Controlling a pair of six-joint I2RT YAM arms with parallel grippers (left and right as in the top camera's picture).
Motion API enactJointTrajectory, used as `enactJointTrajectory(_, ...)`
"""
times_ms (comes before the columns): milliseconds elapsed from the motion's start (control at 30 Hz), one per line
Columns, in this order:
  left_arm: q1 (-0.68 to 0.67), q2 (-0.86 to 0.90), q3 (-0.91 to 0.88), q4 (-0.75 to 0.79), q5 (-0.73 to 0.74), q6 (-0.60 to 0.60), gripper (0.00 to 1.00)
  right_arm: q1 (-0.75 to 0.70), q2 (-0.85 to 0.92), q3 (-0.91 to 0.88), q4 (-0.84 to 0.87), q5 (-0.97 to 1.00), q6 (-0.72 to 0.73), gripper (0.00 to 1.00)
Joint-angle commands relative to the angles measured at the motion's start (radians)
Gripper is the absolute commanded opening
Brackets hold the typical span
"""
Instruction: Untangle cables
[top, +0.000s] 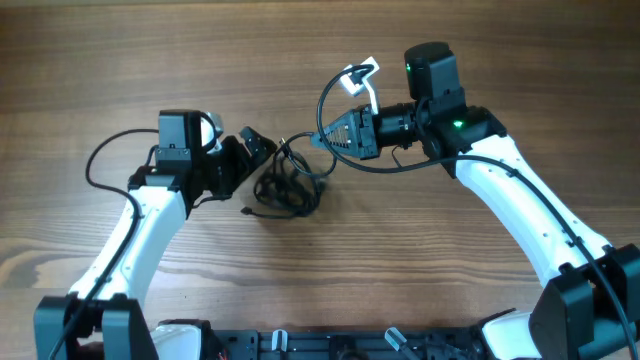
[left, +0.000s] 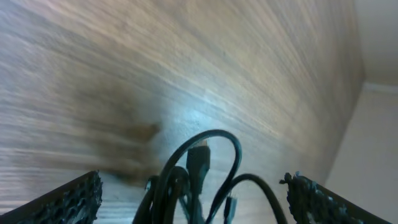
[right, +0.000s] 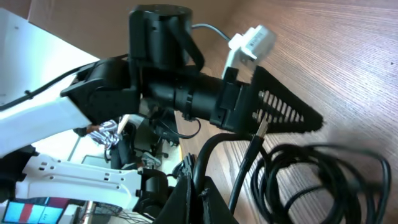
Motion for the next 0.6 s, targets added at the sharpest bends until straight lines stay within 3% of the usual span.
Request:
enactJointTrajectory(0, 0.004, 0.025, -0.005, -0.014, 0.123, -0.026, 0.96, -0.002, -0.019, 0.026, 0.005, -0.02, 0.0, 0.04)
enactJointTrajectory(100, 0.003, 0.025, -0.005, -0.035, 0.117, -0.026, 0.94, -0.002, -0.019, 0.026, 0.006, -0.016, 0.002, 0.04)
enactJointTrajectory(200, 0.004, 0.027, -0.005, -0.066, 0.126, -0.027, 1.0, -0.002, -0.019, 0.026, 0.011, -0.015, 0.027, 0.04)
enactJointTrajectory(433, 0.003, 0.143, -0.005, -0.058, 0.178, -0.026, 1.0, -0.002, -0.019, 0.026, 0.049, -0.02, 0.052, 0.04)
enactJointTrajectory(567, 0.003, 0.225, -0.005, 0.01, 0.289, -0.027, 0.77, -0.002, -0.019, 0.026, 0.05, -0.035, 0.052, 0.04)
